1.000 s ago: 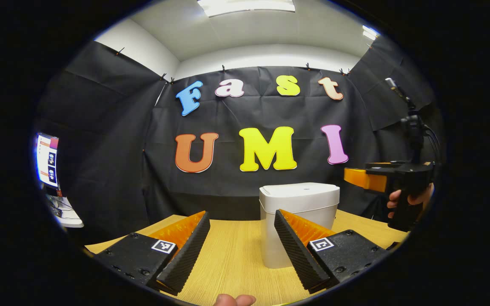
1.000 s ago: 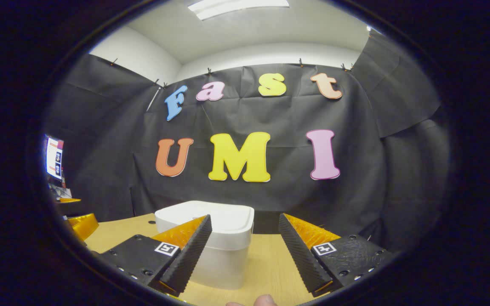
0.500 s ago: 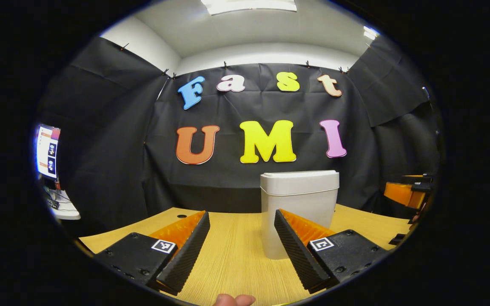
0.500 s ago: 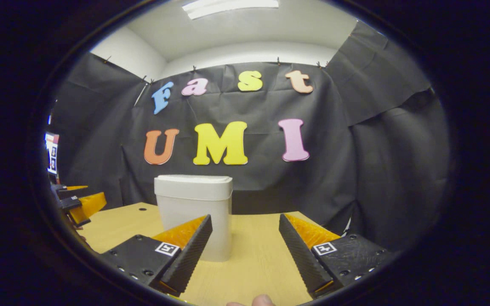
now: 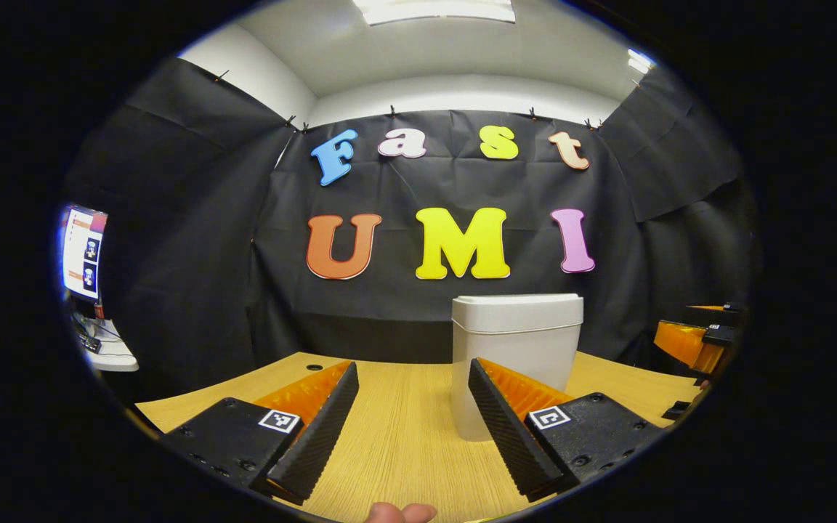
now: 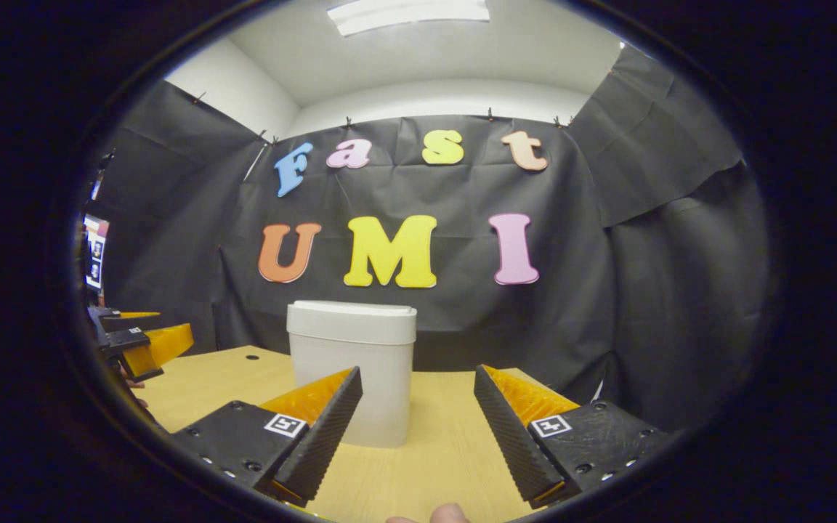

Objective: Press the lid of the desktop garbage bin to open it, pick up the crumpled paper on the desktop and throw it into the bin, then pick up the pop can on the desktop and drop it into the bin, and finally close the garbage bin lid.

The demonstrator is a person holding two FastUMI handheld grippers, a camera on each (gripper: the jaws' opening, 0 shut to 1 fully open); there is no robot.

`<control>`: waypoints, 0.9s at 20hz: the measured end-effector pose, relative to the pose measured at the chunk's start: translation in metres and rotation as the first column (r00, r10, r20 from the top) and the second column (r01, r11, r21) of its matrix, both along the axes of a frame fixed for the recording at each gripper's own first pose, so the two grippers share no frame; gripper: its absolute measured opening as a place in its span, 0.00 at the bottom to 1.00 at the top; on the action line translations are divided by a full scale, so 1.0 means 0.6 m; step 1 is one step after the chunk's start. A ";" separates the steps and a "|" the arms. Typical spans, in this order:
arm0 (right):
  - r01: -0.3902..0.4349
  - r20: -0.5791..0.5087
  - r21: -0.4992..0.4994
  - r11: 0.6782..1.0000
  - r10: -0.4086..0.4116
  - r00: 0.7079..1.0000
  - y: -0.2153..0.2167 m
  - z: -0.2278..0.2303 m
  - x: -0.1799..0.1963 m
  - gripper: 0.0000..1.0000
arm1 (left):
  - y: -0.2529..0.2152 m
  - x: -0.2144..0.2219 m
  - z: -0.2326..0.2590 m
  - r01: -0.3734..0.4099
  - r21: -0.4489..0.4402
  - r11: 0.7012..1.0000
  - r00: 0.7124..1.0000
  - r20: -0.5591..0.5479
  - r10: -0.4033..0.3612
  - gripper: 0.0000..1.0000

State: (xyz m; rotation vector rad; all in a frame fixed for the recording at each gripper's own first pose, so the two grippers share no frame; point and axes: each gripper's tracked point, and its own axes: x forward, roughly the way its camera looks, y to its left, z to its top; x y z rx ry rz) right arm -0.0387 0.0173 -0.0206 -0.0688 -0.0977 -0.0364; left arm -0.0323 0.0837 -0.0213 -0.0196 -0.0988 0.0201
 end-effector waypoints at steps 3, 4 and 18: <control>0.000 0.007 0.003 1.000 0.000 1.000 0.005 -0.003 0.002 0.97 | 0.005 -0.001 0.005 -0.010 0.013 1.000 1.000 0.003 0.010 0.98; 0.001 0.005 0.005 1.000 -0.001 1.000 0.007 -0.007 0.003 0.96 | 0.005 -0.003 0.007 -0.012 0.018 1.000 1.000 0.006 0.012 0.98; 0.027 0.012 0.004 1.000 -0.027 1.000 -0.001 -0.006 0.000 0.96 | -0.003 -0.016 0.018 -0.009 0.023 1.000 1.000 0.011 0.008 0.98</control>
